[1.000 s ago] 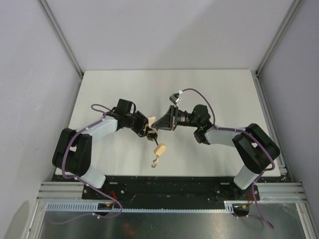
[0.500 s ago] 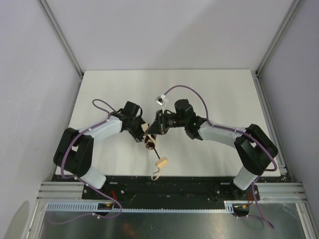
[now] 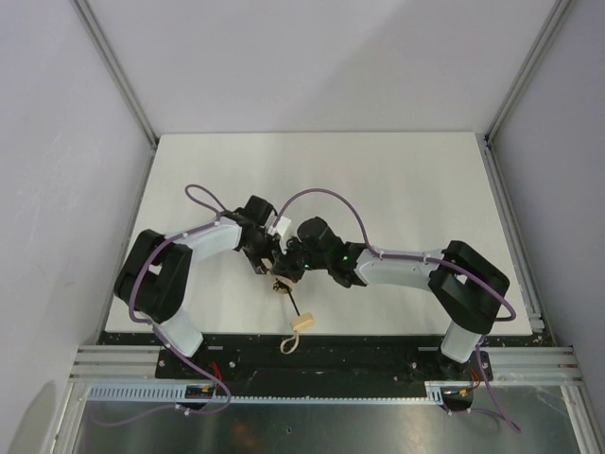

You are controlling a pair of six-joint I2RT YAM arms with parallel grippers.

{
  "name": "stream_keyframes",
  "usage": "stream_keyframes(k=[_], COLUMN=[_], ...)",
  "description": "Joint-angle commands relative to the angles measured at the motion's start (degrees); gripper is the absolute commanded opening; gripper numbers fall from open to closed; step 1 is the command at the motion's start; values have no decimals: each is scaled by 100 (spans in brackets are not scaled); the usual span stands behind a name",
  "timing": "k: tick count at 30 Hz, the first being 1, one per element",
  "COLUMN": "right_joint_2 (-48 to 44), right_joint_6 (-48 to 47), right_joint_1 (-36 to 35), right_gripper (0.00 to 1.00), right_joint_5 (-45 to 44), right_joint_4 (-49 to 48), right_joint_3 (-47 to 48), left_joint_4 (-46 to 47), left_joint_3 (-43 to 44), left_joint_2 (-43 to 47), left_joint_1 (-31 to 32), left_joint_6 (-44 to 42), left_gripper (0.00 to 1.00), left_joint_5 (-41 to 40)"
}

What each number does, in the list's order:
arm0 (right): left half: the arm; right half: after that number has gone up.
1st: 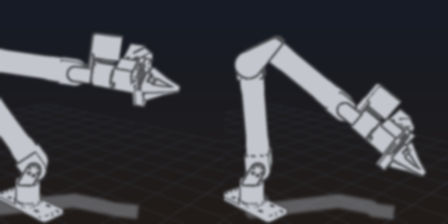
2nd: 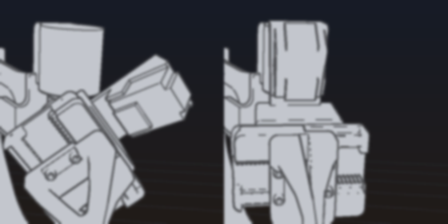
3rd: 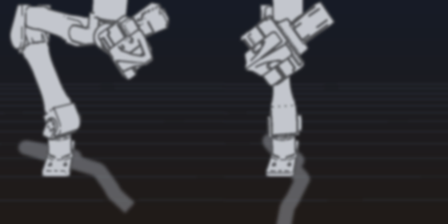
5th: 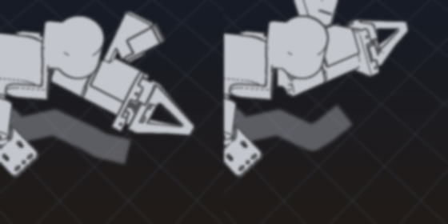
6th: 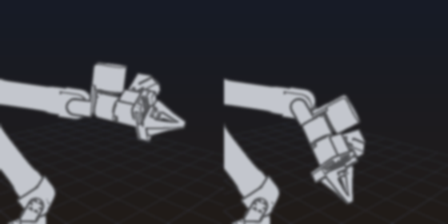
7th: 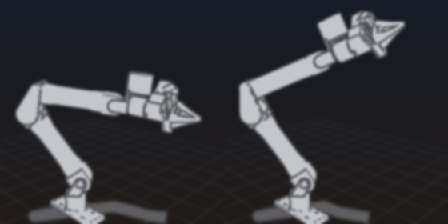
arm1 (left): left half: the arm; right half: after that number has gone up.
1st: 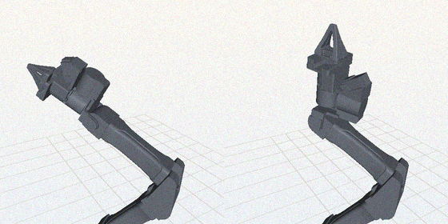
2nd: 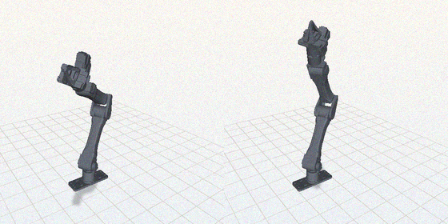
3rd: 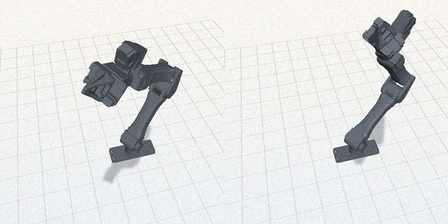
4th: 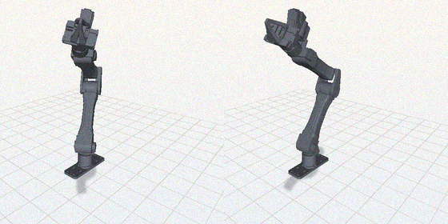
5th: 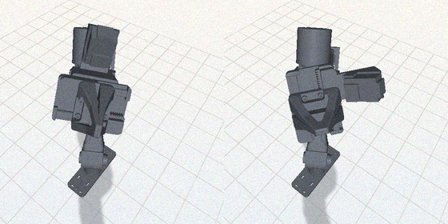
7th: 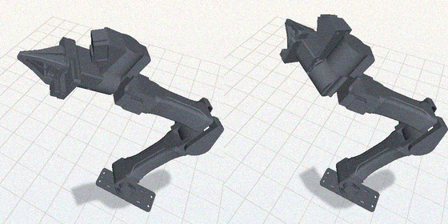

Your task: Put away the umbrella

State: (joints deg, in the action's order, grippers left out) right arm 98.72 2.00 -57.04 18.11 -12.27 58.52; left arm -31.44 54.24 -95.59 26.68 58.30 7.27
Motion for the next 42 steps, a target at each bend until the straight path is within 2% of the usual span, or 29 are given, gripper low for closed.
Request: stream_keyframes(k=[1,9,11,14,21,25,30,35,38,42], right_joint_2=[-7,114,80,-208,-1368,-1569,-780,589,948,1003], right_joint_6=[-610,-1418,-1307,-951,110,1244,2695,4287,4842,5154], right_joint_1=[-24,-248,-269,74,603,774,1152,1795,1994,2064], right_gripper=[0,0,0,0,0,0,0,0,0,0], right_joint_5=[-506,-580,-796,-1107,-1005,-853,-271,480,634,753], right_joint_4=[-345,407,442,208,-828,-1849,-3609,-5631,-6210,-6347], right_joint_3=[108,114,109,-34,-1105,-1877,-2346,-1949,-1503,-906], left_joint_4=[-48,-45,-44,-45,295,820,1360,1481,1517,1564], left_joint_3=[203,280,320,347,306,326,371,214,25,-104], left_joint_2=[5,-164,-219,-230,399,1148,1947,2219,2270,2151], left_joint_1=[48,32,31,23,-126,-230,-239,-233,-233,-225], left_joint_6=[-286,-459,-486,-491,-553,-453,-217,-31,36,71], left_gripper=[0,0,0,0,0,0,0,0,0,0], left_joint_5=[60,98,128,171,656,1209,1638,2029,1981,2012])
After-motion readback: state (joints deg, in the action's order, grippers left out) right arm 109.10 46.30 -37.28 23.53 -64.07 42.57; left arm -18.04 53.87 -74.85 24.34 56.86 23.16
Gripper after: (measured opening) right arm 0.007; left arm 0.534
